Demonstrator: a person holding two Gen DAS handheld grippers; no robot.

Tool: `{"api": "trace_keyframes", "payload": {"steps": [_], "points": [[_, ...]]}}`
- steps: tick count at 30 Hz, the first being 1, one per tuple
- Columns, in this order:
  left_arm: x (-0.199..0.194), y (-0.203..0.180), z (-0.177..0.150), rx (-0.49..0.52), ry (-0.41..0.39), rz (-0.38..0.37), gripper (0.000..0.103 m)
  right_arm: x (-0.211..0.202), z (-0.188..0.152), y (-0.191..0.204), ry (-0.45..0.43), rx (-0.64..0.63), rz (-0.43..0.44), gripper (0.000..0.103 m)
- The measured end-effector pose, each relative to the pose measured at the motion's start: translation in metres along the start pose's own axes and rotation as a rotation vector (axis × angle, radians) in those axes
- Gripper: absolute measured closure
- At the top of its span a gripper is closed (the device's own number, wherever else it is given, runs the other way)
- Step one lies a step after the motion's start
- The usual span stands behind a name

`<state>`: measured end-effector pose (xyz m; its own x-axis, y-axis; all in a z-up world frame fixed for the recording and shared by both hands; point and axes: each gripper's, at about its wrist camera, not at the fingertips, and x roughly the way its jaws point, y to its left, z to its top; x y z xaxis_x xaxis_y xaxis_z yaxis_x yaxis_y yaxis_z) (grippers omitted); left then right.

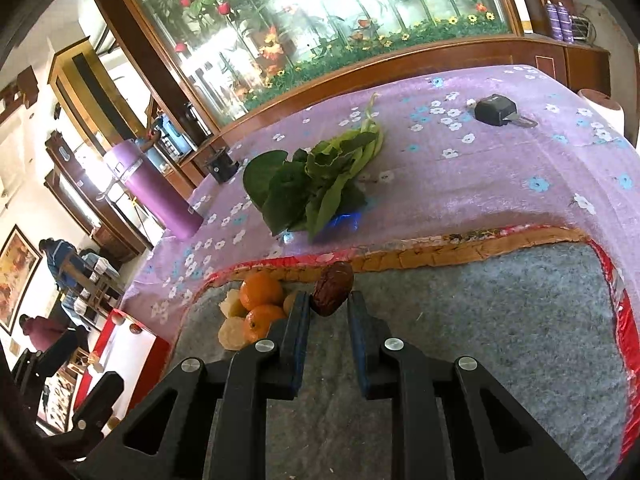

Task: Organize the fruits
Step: 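Grasp a pale round slice with the left tool while the right tool holds the date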

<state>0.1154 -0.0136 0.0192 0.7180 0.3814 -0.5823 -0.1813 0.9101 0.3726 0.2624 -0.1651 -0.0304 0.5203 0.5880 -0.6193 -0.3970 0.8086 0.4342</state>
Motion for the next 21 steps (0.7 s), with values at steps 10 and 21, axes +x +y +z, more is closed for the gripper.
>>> {"api": "trace_keyframes", "payload": {"steps": [10,21], "points": [[0.009,-0.002,0.004,0.001,0.009,-0.002,0.034,-0.001,0.000,-0.003,0.004,0.017,0.012,0.083],[0.047,0.001,0.001,-0.008,0.055,-0.054,0.034,0.004,0.001,-0.010,0.024,0.054,0.018,0.083]]}}
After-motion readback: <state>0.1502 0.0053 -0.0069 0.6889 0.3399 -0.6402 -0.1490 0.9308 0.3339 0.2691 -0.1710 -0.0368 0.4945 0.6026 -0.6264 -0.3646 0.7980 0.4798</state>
